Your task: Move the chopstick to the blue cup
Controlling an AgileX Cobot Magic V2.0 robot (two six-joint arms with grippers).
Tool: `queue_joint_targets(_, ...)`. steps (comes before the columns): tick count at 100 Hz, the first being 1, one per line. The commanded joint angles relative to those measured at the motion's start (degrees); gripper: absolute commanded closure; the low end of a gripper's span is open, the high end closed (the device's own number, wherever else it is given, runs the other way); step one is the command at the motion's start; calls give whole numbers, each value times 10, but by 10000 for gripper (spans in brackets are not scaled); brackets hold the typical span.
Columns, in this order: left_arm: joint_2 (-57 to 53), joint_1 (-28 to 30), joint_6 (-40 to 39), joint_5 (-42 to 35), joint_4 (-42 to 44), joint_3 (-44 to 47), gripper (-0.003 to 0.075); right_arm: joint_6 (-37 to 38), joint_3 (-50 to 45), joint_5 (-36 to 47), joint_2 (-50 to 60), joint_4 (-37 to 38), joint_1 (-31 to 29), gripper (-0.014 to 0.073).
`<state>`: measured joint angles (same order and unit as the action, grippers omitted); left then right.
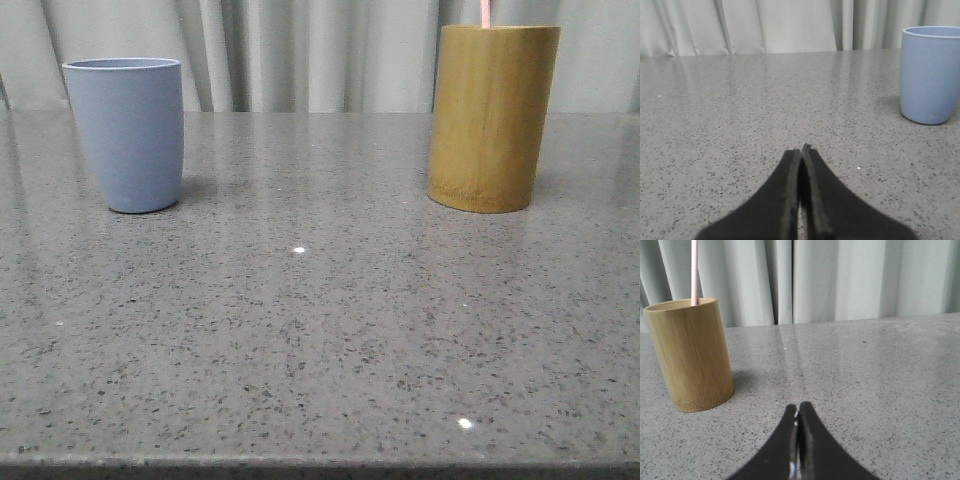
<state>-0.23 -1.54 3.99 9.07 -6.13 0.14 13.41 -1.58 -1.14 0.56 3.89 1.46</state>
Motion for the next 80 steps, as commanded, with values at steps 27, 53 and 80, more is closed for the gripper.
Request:
queue_joint_targets(27, -19, 1, -7, -45, -1, 5, 739, -2, 0, 41, 12, 7, -3, 654)
queue_joint_targets(53, -19, 1, -7, -45, -1, 5, 739, -2, 0, 41, 12, 7, -3, 654)
queue_joint_targets(80, -19, 1, -7, -75, -3, 5, 739, -2, 0, 45, 12, 7, -3, 654)
